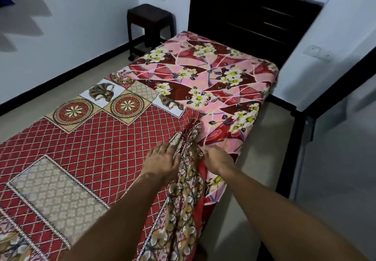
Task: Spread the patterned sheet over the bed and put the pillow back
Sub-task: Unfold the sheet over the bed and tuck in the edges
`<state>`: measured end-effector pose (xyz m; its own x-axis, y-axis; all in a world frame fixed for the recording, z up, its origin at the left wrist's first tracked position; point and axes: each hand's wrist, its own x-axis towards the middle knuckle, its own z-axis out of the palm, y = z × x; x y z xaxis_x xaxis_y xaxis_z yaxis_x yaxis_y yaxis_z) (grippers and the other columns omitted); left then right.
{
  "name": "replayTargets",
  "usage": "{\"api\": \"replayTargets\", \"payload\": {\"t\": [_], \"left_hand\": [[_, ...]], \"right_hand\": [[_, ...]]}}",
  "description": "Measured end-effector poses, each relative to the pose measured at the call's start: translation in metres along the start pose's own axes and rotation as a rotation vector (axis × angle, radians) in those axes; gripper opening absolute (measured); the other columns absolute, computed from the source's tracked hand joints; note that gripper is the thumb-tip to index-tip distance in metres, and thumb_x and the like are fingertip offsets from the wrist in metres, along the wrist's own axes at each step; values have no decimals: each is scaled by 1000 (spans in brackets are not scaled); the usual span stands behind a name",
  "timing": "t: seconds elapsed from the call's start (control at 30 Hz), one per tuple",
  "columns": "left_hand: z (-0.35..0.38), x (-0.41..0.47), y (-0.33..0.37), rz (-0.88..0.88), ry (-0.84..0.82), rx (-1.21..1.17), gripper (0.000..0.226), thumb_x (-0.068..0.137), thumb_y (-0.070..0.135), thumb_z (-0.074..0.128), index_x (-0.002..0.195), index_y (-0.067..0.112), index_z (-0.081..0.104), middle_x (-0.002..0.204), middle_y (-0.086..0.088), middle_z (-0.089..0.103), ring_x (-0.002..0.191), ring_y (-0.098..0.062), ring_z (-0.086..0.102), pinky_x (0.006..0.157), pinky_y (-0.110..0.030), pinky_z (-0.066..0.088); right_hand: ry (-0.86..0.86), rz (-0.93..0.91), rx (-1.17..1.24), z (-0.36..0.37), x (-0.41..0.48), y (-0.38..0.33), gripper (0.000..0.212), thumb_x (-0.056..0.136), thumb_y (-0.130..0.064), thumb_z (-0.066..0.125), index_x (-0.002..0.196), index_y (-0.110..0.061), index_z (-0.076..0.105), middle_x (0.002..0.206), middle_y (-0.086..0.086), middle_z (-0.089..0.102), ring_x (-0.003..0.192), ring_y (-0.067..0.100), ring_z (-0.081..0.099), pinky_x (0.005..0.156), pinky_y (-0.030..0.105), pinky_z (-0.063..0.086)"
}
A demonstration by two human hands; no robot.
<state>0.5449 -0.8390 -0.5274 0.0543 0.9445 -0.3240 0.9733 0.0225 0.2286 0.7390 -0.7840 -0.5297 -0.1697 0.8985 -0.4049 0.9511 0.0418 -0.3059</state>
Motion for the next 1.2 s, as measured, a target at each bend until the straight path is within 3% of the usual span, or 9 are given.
{"api": "replayTargets", "payload": {"t": [0.23, 0.37, 0.47, 0.6, 0.73, 0.83, 0.97, 1.1, 1.2], "left_hand": [[56, 63, 10, -46, -42, -23, 64, 104, 54, 10, 159, 22, 13, 166, -4, 13, 154, -21, 7, 125, -43, 7], [76, 83, 8, -63, -29, -31, 62, 104, 52, 11, 158, 23, 14, 166, -1, 13, 153, -19, 6, 122, -40, 5], [85, 94, 3, -68, 4, -60, 59, 104, 51, 13, 157, 23, 19, 166, -2, 17, 153, -20, 8, 125, -42, 8], [92, 105, 1, -107, 52, -110, 58, 105, 48, 15, 156, 21, 23, 165, -2, 21, 153, -20, 10, 125, -43, 12], [97, 114, 7, -147, 84, -154, 55, 105, 45, 18, 154, 20, 28, 162, -3, 28, 151, -22, 19, 124, -46, 18], [101, 121, 11, -141, 92, -137, 53, 104, 44, 19, 149, 20, 35, 156, -5, 37, 145, -24, 30, 120, -48, 27], [102, 126, 12, -138, 106, -136, 51, 104, 42, 23, 149, 21, 35, 155, -6, 38, 144, -25, 32, 118, -49, 30], [100, 130, 9, -144, 106, -122, 52, 105, 41, 24, 151, 20, 32, 159, -5, 33, 146, -25, 28, 119, -49, 29], [97, 129, 12, -131, 85, -107, 53, 106, 42, 21, 154, 20, 27, 161, -5, 29, 148, -25, 25, 120, -50, 27]], "right_hand": [[-77, 50, 128, 43, 90, 41, 33, 92, -9, 47, 119, -15, 67, 119, 9, 67, 104, 27, 62, 91, 39, 53], [-183, -96, 16, 63, 134, 46, 43, 87, -24, 59, 129, -25, 56, 142, 6, 54, 128, 30, 52, 105, 41, 45], [-238, -165, -66, 63, 153, 46, 45, 83, -22, 65, 127, -18, 58, 151, 10, 41, 139, 33, 38, 112, 43, 37], [-198, -85, 151, 68, 169, 51, 31, 80, -15, 66, 111, -12, 63, 125, 10, 58, 113, 29, 56, 91, 31, 50], [-132, 115, 594, 72, 177, 49, 52, 85, -17, 58, 137, -15, 54, 134, 8, 59, 120, 30, 58, 100, 33, 47], [-163, 147, 705, 88, 191, 50, 46, 71, -24, 63, 116, -15, 65, 112, 9, 71, 101, 30, 67, 93, 43, 56], [-189, 160, 795, 87, 179, 43, 10, 87, -6, 61, 90, -12, 68, 76, 2, 66, 75, 23, 63, 60, 24, 49], [-134, 255, 1121, 78, 166, 53, 22, 91, -8, 54, 71, -10, 64, 52, 2, 61, 43, 16, 56, 48, 24, 41], [-123, 323, 1434, 62, 145, 72, 22, 86, -9, 45, 70, -11, 60, 60, 4, 58, 49, 18, 54, 52, 28, 42]]}}
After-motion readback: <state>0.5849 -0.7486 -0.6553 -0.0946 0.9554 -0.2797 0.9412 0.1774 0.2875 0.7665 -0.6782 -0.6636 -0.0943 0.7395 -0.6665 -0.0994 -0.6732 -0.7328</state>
